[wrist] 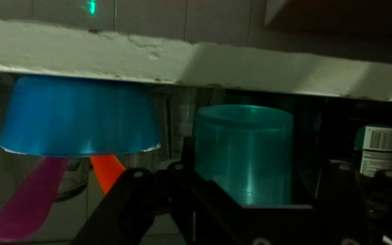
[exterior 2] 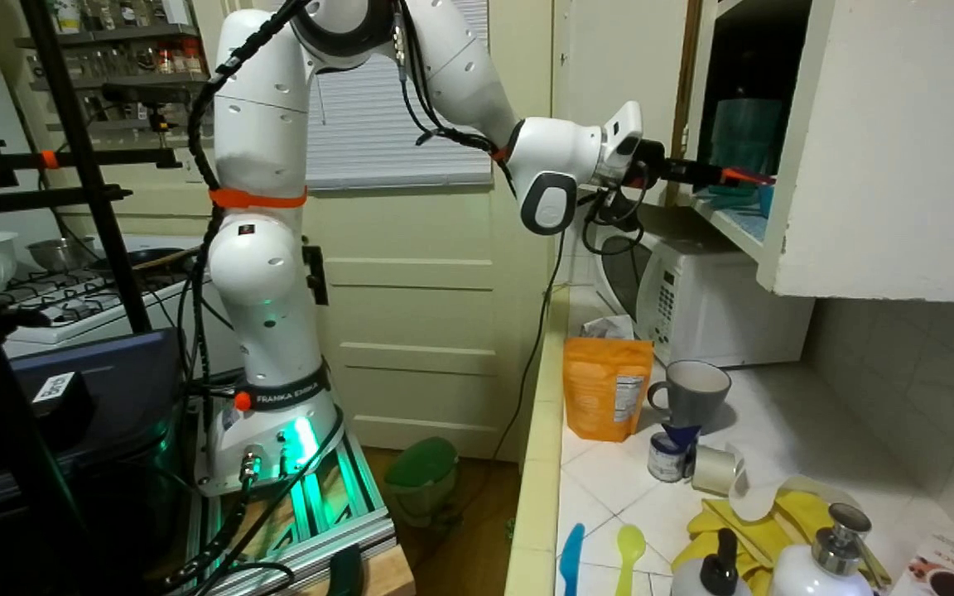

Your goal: Move the cup to the shelf below it

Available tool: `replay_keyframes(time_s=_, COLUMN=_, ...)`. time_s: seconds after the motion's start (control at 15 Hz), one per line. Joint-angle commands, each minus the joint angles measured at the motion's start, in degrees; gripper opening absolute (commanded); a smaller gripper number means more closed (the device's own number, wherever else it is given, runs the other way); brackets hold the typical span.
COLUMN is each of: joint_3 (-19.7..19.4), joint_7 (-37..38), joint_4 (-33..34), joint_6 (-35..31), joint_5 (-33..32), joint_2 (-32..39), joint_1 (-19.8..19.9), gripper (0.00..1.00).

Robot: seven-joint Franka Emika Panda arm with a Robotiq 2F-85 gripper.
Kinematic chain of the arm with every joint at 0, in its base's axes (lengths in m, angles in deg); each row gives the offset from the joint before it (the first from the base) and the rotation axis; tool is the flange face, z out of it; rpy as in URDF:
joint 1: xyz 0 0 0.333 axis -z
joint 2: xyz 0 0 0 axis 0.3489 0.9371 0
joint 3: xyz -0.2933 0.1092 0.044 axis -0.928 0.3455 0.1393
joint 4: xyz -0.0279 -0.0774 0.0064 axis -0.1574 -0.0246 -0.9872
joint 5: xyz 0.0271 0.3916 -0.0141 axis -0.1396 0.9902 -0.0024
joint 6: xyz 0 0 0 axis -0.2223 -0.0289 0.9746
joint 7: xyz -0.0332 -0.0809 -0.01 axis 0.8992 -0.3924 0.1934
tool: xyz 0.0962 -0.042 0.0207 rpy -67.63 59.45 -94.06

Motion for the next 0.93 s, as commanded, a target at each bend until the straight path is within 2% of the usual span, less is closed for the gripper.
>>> replay_keyframes(time_s=0.0, joint_3=-1.85, joint_7=1.67, joint_4=2.95, joint_6=2.12, joint_5=-2.18, joint_2=2.35, joint_1=-0.75, gripper=0.47)
replay_keyframes(time_s=0.2, joint_3=-2.22, joint_7=1.65, joint_4=3.52, joint_6=4.3, joint_5=-2.93, joint_2=2.9, joint_1=-1.12, gripper=0.47)
replay_keyframes(time_s=0.27, joint_3=-2.37, joint_7=1.66, joint_4=3.62, joint_6=4.72, joint_5=-3.14, joint_2=2.94, joint_1=-1.2, gripper=0.58)
replay_keyframes(time_s=0.4, joint_3=-2.63, joint_7=1.85, joint_4=3.76, joint_6=5.37, joint_5=-3.37, joint_2=2.69, joint_1=-1.35, gripper=0.92)
replay_keyframes(time_s=0.47, joint_3=-1.15, joint_7=1.01, joint_4=3.6, joint_6=5.75, joint_5=-2.84, joint_2=2.31, joint_1=-0.25, gripper=0.96)
replay_keyframes(time_s=0.53, joint_3=-1.06, joint_7=0.67, joint_4=3.19, joint_6=6.15, joint_5=-2.65, joint_2=1.89, joint_1=-0.43, gripper=1.0)
replay_keyframes(time_s=0.67, joint_3=-0.18, joint_7=0.78, joint_4=1.33, joint_6=6.96, joint_5=-4.05, joint_2=0.36, joint_1=-0.67, gripper=1.0)
replay_keyframes(time_s=0.87, joint_3=0.75, joint_7=-1.33, joint_4=-2.54, joint_6=5.16, joint_5=-0.4, joint_2=-2.34, joint_1=-2.63, gripper=1.0)
